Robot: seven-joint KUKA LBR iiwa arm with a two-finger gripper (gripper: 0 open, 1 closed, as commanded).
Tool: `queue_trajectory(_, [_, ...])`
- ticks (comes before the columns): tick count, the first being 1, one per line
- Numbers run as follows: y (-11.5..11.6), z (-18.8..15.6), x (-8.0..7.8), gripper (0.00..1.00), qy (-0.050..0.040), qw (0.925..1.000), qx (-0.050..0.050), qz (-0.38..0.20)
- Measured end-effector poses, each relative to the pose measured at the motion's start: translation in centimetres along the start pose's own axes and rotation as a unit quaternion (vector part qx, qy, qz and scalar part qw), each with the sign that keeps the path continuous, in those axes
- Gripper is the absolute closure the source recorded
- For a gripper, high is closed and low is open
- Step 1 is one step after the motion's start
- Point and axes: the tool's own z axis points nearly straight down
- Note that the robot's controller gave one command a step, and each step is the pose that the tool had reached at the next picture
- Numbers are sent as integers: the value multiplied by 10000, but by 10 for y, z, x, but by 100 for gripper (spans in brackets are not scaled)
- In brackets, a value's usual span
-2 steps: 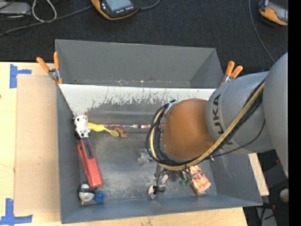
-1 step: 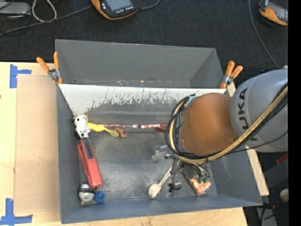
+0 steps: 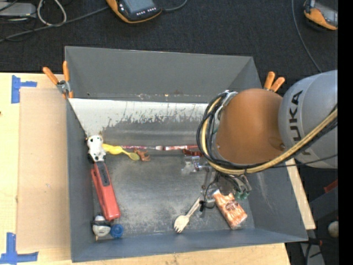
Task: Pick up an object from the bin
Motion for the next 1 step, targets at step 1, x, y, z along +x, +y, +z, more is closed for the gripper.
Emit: queue_trajectory(1, [12,68,15,0,3,9982,1,-608])
